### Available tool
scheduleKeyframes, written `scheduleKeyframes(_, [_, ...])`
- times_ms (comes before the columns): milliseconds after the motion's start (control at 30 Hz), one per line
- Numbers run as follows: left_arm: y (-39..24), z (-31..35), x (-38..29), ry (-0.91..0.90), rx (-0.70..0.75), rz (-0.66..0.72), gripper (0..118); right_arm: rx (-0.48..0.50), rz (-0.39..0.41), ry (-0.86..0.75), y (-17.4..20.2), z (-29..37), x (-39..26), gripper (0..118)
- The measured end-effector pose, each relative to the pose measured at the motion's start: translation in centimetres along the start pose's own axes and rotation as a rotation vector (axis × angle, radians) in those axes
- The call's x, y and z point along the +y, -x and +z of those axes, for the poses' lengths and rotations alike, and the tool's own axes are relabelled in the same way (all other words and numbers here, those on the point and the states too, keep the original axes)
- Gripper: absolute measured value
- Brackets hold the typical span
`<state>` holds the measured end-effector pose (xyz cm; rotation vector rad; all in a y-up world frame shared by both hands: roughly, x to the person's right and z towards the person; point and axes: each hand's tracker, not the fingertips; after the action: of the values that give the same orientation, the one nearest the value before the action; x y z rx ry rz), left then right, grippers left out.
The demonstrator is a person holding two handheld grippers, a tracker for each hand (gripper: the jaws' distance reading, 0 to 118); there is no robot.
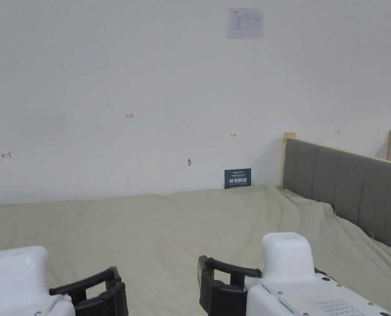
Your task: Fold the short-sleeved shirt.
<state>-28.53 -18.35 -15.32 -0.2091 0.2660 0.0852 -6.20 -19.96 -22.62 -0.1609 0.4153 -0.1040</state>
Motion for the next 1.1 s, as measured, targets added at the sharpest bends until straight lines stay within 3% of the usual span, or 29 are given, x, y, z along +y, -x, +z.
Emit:
scheduleKeyframes(200, [-2.3, -0.1, -1.8, -0.025, 0.056, -0.115, 118, -0.031, -0.012, 0.003, -1.1, -0.8, -0.5, 105])
scheduleKeyframes(633, [-2.7, 0.5, -1.9, -0.017, 0.072, -0.061, 118, -0.076, -0.017, 0.038, -2.6, -0.5, -0.9, 105])
scheduleKeyframes(767, [-3.3, 0.6, -2.2, -0.009, 0.083, -0.117, 118, -0.094, -0.009, 0.063, -2.7, -0.9, -1.3, 105])
scheduleKeyframes(1033, [-1.4, 1.0, -2.4, -0.047, 0.069, -0.009, 118, -0.062, 0.023, 0.049, -1.5, -0.3, -1.2, 105])
scheduleKeyframes(1100, [-1.5, 1.3, -2.4, -0.085, 0.102, -0.063, 118, -0.052, 0.015, 0.042, -1.5, -0.3, -1.2, 105])
